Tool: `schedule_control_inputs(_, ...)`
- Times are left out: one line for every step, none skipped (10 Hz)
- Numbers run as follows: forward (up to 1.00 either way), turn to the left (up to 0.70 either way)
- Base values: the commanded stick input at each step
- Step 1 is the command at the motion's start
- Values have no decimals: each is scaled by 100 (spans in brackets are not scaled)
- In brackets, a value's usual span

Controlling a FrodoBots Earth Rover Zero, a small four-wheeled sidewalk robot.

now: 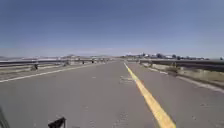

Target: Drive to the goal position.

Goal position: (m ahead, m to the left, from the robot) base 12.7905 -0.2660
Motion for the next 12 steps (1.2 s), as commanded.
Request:
schedule_control_inputs(85, 0)
schedule_control_inputs(85, 0)
schedule_control_inputs(85, 0)
schedule_control_inputs(85, 0)
schedule_control_inputs(85, 0)
schedule_control_inputs(85, 0)
schedule_control_inputs(85, 0)
schedule_control_inputs(85, 0)
schedule_control_inputs(85, 0)
schedule_control_inputs(85, 0)
schedule_control_inputs(85, 0)
schedule_control_inputs(85, 0)
